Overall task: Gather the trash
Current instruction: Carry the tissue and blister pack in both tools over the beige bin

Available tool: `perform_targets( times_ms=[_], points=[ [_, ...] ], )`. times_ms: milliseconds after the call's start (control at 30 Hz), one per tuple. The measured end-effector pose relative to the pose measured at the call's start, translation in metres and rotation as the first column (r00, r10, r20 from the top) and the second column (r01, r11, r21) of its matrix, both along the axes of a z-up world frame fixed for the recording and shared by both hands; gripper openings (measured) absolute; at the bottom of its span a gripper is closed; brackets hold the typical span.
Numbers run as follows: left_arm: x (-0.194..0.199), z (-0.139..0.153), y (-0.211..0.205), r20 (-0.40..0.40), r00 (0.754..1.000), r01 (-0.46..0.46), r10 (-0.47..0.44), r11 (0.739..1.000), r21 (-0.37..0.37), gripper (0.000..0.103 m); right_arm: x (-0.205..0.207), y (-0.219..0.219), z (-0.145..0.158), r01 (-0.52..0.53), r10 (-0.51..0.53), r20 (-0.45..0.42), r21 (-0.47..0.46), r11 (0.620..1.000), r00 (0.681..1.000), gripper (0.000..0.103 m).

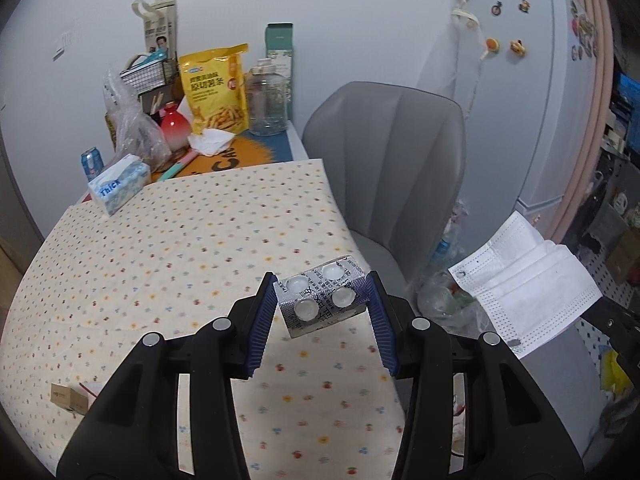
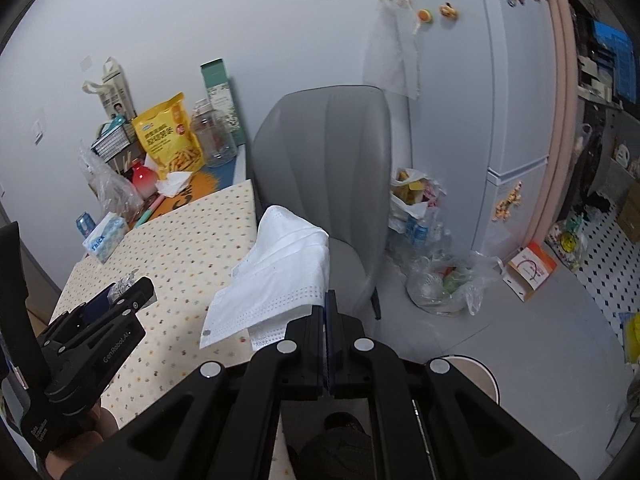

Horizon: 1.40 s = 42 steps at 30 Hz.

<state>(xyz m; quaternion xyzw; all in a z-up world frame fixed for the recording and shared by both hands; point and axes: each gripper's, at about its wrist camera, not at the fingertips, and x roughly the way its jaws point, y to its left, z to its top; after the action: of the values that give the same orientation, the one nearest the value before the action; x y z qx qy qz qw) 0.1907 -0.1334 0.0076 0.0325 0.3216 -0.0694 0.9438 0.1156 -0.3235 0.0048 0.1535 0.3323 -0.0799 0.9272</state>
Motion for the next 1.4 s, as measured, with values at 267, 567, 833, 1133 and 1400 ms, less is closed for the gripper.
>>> perform_targets(
  times_ms=[267,567,833,1133,1400],
  points=[
    [-0.006,-0.014,-0.064,-0.028,0.994,0.103,-0.102,0.994,0.035,0.045,-0.02,-0.054,-0.019,0.094,-0.094,-0.022,0.033,0.995,0.995,0.002],
    [-0.008,-0.041,-0.14,-0.086,0.973,0.219,-0.213,0.973,0.077,0.045,-0.037,-0.118,-0.054,0.215,-0.209,-0.083,0.065,0.974,0.974,0.003],
    [-0.01,-0.075,-0.202,-0.158,0.939,0.322,-0.304,0.941,0.101,0.045,-0.048,-0.165,-0.091,0.288,-0.273,-0.158,0.082,0.954,0.949,0.003],
    [0.001,-0.106,-0.229,-0.219,0.922,0.348,-0.318,0.93,0.115,0.045,-0.041,-0.199,-0.133,0.333,-0.3,-0.243,0.109,0.936,0.922,0.006],
    [0.005,-0.121,-0.233,-0.244,0.918,0.35,-0.311,0.928,0.132,0.045,-0.033,-0.209,-0.171,0.335,-0.277,-0.312,0.147,0.931,0.909,0.006]
  ],
)
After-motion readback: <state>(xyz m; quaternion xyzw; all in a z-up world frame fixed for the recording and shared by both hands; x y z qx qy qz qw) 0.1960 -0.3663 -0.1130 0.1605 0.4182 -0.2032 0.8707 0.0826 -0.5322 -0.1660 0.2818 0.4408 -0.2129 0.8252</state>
